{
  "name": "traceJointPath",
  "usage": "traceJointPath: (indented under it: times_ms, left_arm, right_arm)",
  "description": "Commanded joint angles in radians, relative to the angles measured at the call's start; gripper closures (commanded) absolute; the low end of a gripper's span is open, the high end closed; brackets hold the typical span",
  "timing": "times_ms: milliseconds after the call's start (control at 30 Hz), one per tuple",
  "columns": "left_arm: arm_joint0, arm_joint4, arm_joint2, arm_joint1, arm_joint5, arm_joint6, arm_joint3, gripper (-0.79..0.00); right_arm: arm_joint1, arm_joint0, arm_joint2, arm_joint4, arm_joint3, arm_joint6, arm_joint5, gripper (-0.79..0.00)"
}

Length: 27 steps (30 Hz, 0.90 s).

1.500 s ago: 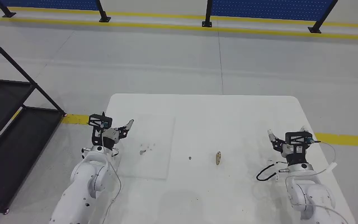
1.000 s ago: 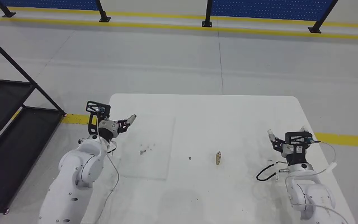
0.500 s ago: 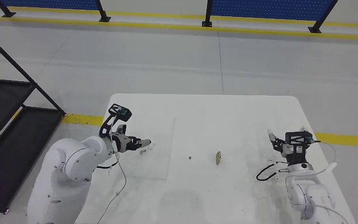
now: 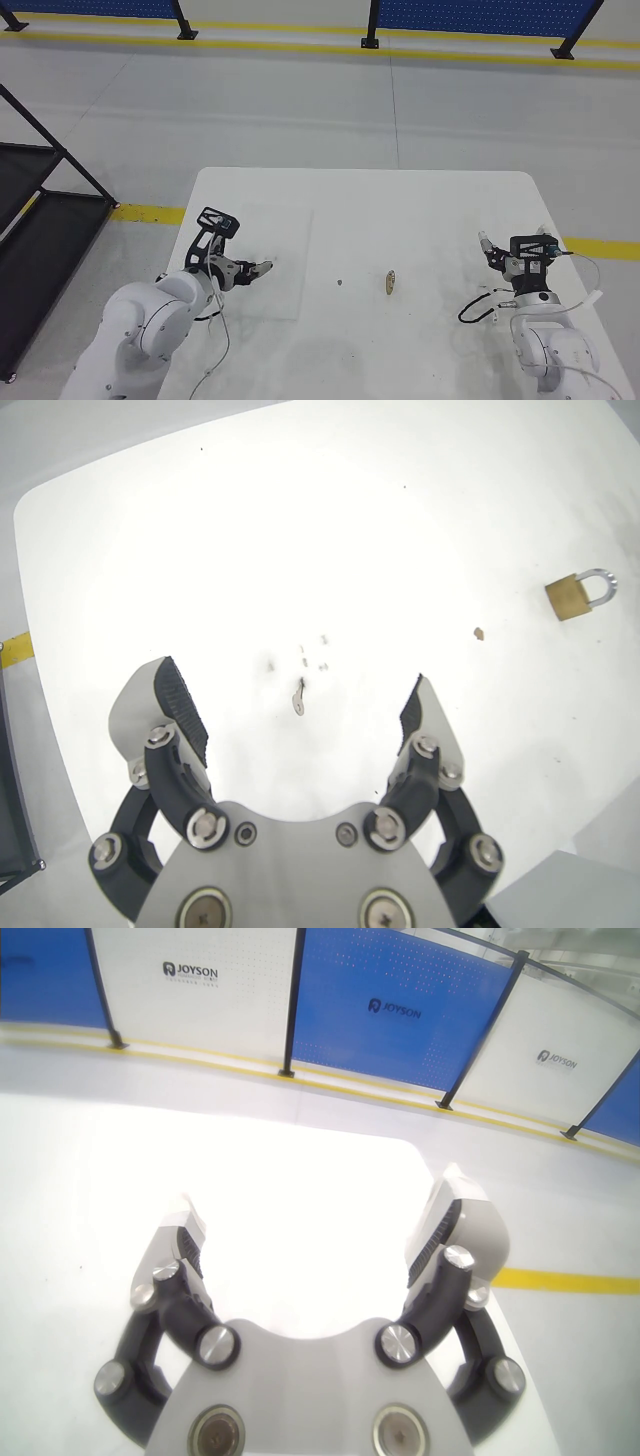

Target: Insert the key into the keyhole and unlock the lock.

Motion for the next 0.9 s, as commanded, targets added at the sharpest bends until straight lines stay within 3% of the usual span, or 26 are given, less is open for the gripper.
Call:
traceJointPath:
  times_ms: [0,267,533,867]
  left_arm:
    - [0.027,0.015,0.001,0.000,-0.006,0.035,0.005,-0.785]
    - [0.065,0.040,0.011,0.000,-0.005,0.078,0.030,-0.785]
    - [0.058,0.066,0.035,0.001,-0.006,0.073,0.047,-0.449]
    - [0.049,0.079,0.062,0.001,0.017,0.044,0.064,-0.345]
  right_arm:
    - [0.000,0.000,0.000,0.000,0.000,0.000,0.000,-0.785]
    - [0.000,0.000,0.000,0.000,0.000,0.000,0.000,-0.785]
    - [0.000,0.000,0.000,0.000,0.000,0.000,0.000,-0.785]
    - [0.000,0.000,0.000,0.000,0.000,0.000,0.000,-0.785]
